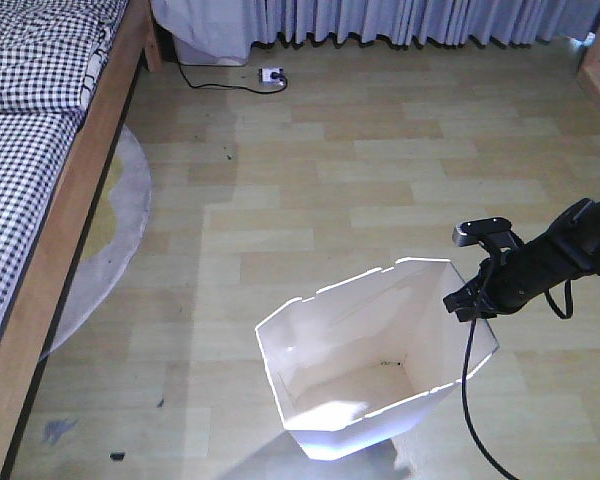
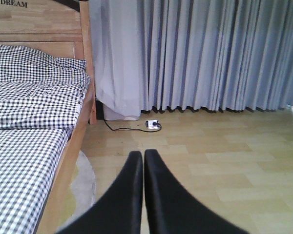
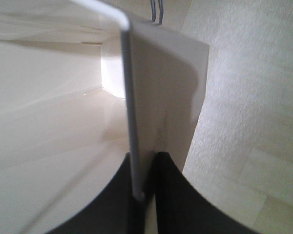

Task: Move trash bin to bedside with robot
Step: 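Drive toward the curtains beside the bed carrying the bin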

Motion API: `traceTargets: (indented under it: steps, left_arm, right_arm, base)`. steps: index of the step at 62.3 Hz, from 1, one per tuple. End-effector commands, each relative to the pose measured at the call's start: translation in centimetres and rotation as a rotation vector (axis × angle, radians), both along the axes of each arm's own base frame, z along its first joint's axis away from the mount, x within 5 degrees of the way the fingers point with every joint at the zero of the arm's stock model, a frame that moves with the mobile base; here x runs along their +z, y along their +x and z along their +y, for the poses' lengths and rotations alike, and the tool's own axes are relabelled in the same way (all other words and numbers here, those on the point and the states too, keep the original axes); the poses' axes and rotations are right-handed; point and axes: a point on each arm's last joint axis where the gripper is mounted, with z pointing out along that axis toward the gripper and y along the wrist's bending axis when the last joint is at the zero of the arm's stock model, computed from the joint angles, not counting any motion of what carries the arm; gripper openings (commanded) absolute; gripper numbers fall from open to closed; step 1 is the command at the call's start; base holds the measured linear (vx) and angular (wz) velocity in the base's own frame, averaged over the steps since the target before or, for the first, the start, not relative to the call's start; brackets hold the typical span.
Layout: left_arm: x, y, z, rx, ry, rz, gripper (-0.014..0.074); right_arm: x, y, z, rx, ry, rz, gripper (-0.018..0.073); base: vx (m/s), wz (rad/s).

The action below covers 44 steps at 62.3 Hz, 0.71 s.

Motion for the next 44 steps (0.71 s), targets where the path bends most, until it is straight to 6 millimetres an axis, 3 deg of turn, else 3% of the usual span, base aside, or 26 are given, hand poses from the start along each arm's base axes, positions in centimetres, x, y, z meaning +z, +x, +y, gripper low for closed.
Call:
traceTargets:
  steps: [1, 44]
  left_arm:
    - [-0.18, 0.06, -0.03, -0.004, -0.014, -0.060, -0.0006]
    - [-0.18, 0.06, -0.03, -0.004, -0.014, -0.060, -0.0006]
  right_arm:
    - [3.24, 0.97, 0.44, -0.044, 0.082, -0.048, -0.0006]
    - [3.24, 1.00, 0.42, -0.045, 0.079, -0.050, -0.0006]
  base:
    - [0.46, 0.07]
    - [0.45, 0.03]
